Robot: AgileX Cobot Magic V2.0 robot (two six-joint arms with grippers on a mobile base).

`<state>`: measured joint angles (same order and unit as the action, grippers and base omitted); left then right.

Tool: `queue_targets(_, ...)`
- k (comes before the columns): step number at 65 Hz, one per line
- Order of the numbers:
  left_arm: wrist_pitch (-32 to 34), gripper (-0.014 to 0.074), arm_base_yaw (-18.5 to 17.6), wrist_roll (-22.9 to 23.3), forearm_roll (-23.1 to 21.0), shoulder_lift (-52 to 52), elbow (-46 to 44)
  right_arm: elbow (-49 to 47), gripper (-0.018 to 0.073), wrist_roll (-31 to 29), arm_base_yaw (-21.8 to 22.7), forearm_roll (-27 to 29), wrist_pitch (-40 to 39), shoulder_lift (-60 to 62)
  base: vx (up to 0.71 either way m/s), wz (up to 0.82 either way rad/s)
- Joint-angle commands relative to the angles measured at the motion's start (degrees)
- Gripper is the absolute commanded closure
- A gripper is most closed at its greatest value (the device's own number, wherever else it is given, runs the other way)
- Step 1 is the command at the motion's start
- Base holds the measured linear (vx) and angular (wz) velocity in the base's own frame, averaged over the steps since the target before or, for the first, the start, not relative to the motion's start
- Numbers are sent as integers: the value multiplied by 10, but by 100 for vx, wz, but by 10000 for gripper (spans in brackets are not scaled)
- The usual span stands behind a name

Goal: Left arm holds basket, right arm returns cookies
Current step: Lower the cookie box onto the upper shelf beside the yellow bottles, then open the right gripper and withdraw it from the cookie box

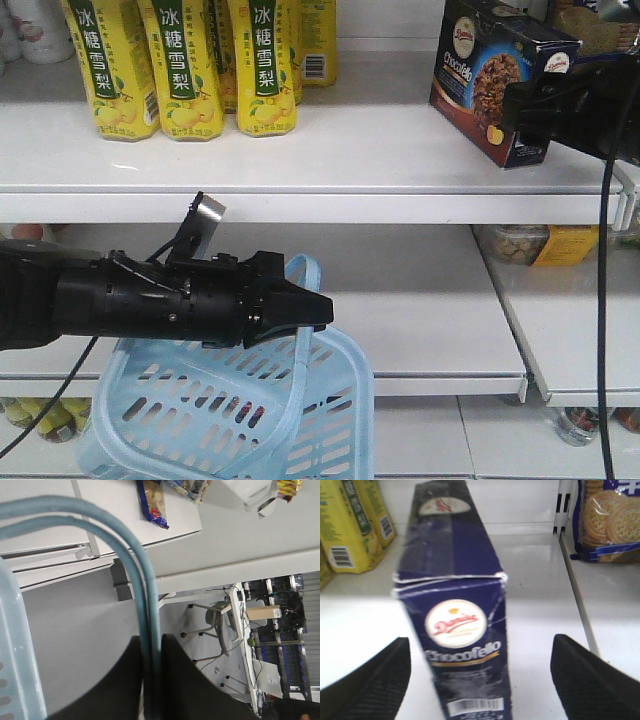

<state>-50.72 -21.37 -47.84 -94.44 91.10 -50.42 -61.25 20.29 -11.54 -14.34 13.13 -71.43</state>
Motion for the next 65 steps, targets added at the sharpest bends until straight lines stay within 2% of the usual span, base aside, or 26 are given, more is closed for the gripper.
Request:
queue_targets(1,7,599,3,-39,-75,-25,-24,-16,21,-7,-6,-5,-17,35,0,0)
queue_targets(18,7,599,3,-39,-75,-25,-24,-15,21,-11,-6,-5,61,101,0,0)
queue_targets(27,7,599,3,-39,-75,-25,-24,5,21,-30,-6,-6,74,152,0,0)
queue_targets(45,7,599,3,-39,-75,-25,-24,114,21,-32,-6,-3,95,311,0,0)
queue_targets(65,7,599,3,-39,-75,-25,-24,218,21,-40,-6,-3,174,527,0,0)
